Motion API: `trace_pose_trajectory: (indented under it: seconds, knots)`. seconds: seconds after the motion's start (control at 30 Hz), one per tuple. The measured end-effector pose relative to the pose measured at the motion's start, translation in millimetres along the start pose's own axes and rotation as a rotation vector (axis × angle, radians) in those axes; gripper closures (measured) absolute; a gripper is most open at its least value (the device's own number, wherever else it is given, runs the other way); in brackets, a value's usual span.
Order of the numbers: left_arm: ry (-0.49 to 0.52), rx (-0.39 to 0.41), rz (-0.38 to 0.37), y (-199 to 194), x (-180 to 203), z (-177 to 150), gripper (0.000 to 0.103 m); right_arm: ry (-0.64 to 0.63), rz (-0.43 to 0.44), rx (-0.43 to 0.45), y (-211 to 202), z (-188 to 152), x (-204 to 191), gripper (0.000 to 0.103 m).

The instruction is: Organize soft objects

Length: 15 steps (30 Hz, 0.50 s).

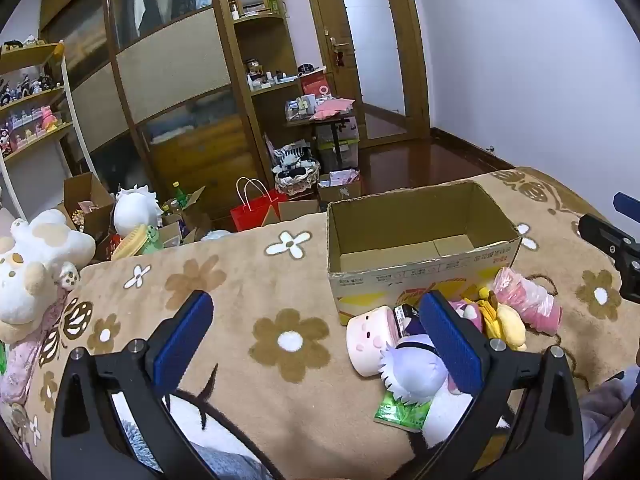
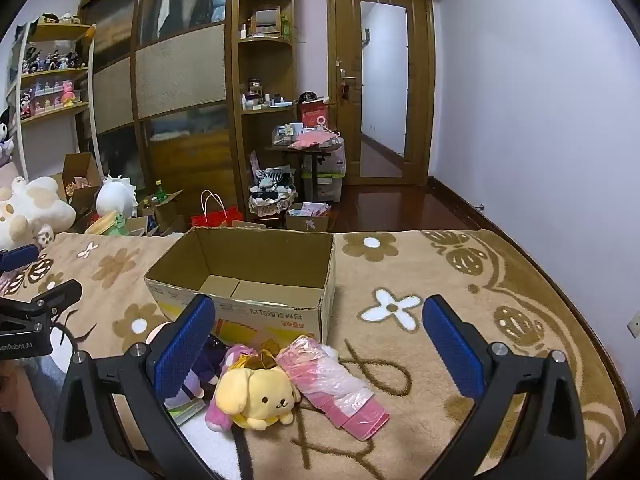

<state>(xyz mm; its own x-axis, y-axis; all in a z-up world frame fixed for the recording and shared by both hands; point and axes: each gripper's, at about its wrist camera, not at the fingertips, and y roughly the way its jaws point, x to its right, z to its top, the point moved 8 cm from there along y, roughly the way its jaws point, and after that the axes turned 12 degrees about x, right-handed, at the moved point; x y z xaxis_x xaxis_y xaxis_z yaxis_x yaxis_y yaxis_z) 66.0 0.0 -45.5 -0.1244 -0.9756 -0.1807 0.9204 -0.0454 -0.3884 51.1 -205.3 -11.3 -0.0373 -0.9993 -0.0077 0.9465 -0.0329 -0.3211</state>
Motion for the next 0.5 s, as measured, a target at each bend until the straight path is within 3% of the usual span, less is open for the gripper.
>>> trace_pose_trajectory:
  seconds: [0.5]
  knots:
    - [-0.005,0.003,-0.002,-1.6,0.3,0.4,0.001,0.001,0.000,-0.002,-2.7,0.2,7.2,0.000]
